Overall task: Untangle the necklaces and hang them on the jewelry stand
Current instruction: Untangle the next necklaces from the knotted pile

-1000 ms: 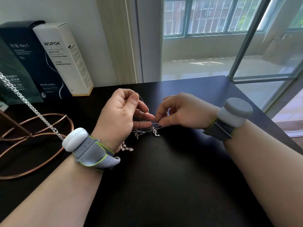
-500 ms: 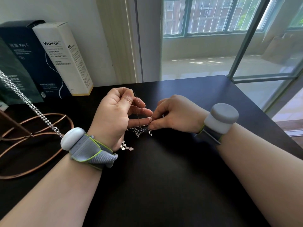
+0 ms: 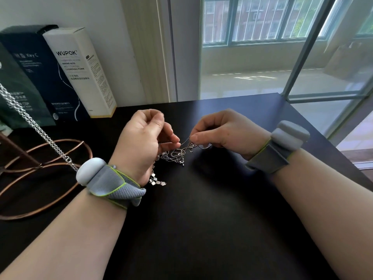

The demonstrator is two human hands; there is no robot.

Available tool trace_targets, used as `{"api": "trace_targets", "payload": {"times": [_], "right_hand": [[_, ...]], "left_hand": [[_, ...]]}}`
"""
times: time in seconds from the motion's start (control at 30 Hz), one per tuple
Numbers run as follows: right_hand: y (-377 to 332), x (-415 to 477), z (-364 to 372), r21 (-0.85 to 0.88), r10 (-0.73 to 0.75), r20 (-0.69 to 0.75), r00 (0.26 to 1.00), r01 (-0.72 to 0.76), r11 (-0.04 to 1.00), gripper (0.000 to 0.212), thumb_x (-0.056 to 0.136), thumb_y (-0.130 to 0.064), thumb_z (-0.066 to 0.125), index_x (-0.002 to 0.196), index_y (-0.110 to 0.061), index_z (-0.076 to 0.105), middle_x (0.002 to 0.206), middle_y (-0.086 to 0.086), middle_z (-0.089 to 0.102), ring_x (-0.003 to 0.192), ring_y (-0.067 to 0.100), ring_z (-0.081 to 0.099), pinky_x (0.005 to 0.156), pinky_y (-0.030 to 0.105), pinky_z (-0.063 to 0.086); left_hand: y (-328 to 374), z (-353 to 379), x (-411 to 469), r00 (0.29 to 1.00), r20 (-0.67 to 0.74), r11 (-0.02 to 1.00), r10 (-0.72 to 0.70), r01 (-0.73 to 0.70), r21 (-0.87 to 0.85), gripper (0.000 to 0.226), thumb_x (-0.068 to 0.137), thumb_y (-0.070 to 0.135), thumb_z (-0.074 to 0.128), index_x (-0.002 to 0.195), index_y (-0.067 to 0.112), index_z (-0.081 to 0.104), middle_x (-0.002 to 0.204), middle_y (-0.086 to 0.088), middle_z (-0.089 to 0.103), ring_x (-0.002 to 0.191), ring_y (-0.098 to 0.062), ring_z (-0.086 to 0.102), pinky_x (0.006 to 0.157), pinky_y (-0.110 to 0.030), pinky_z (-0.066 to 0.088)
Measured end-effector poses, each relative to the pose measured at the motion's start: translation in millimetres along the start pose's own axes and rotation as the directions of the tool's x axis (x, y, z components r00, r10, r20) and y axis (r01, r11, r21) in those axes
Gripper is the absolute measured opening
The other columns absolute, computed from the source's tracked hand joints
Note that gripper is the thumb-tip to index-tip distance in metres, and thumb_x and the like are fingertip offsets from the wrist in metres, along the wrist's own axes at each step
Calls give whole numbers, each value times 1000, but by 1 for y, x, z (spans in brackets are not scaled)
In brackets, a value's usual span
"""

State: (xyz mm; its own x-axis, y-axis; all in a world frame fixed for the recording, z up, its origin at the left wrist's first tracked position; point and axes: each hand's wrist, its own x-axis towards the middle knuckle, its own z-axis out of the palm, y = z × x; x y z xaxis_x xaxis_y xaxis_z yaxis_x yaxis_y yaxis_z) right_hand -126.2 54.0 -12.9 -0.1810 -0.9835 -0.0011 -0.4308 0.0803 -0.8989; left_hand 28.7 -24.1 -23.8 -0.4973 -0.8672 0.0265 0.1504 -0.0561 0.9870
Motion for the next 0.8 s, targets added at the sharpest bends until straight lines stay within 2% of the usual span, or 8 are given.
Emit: {"api": "trace_targets", "payload": {"times": [0.17, 0.23, 0.37, 0.47, 0.53, 0.6, 0.7, 0.8], "right_hand": [[-2, -1, -1, 101, 2, -11, 1000, -1, 995, 8, 79, -9, 71, 72, -13, 70, 52, -8, 63, 49, 1, 53, 51, 11, 42], [-2, -1, -1, 133, -6, -15, 1000, 8, 991, 7, 79, -7, 70, 74, -11, 70, 52, -8, 62, 48, 2, 52, 51, 12, 42], [0, 0, 1, 138, -22, -19, 1000, 25, 990, 3, 78, -10, 71, 76, -12, 71, 59, -7, 64, 55, 4, 55, 59, 18, 47], [2, 2, 2, 153, -38, -35, 999, 43, 987, 5, 80, -8, 69, 77, -12, 69, 68, 0, 67, 62, 8, 60, 68, 22, 52], [1, 2, 2, 216, -16, -31, 999, 23, 976, 2, 82, -7, 67, 80, -9, 68, 73, 8, 68, 65, 14, 64, 70, 28, 57], [1, 1, 2, 259, 17, -9, 1000, -14, 966, 2, 84, -9, 64, 83, -8, 66, 75, 13, 68, 65, 21, 65, 62, 32, 58], [0, 1, 0, 222, 40, -6, 999, -38, 974, 4, 85, -9, 64, 86, -9, 68, 76, 14, 66, 53, 20, 58, 39, 22, 43], [-2, 0, -4, 154, 63, -4, 998, -62, 986, 6, 80, -5, 69, 84, -9, 72, 71, 12, 66, 44, 12, 42, 37, 17, 31]], "left_hand": [[-4, 0, -3, 990, 131, 968, 45, -75, 237, 6, 89, 6, 57, 88, 11, 61, 68, -2, 63, 55, -13, 54, 45, -18, 40], [-5, -1, -4, 985, 165, 953, 42, -89, 290, 7, 83, 5, 65, 87, 10, 67, 67, 2, 66, 54, -9, 52, 46, -13, 39], [-6, -1, -7, 979, 206, 959, -5, -54, 279, 13, 75, 2, 71, 87, 8, 71, 78, -9, 72, 63, -8, 63, 56, -13, 46], [-4, 0, -9, 981, 196, 944, 8, -72, 323, 3, 79, 6, 70, 80, 6, 72, 64, -7, 69, 46, 0, 55, 47, -7, 39], [-4, 0, -9, 984, 179, 944, 9, -68, 324, 5, 80, 8, 68, 77, 6, 72, 58, -5, 65, 40, 1, 50, 43, -6, 35], [-4, 0, -8, 988, 152, 945, 13, -62, 321, 6, 80, 11, 69, 75, 9, 71, 55, -3, 63, 40, 0, 49, 42, -7, 34], [-5, -1, -6, 993, 114, 937, 34, -71, 341, 6, 79, 14, 71, 74, 10, 71, 53, -1, 61, 41, -1, 48, 42, -8, 34], [-7, -2, -5, 994, 86, 915, 74, -102, 390, 6, 78, 16, 73, 73, 12, 72, 55, -1, 63, 48, -5, 54, 49, -14, 41]]}}
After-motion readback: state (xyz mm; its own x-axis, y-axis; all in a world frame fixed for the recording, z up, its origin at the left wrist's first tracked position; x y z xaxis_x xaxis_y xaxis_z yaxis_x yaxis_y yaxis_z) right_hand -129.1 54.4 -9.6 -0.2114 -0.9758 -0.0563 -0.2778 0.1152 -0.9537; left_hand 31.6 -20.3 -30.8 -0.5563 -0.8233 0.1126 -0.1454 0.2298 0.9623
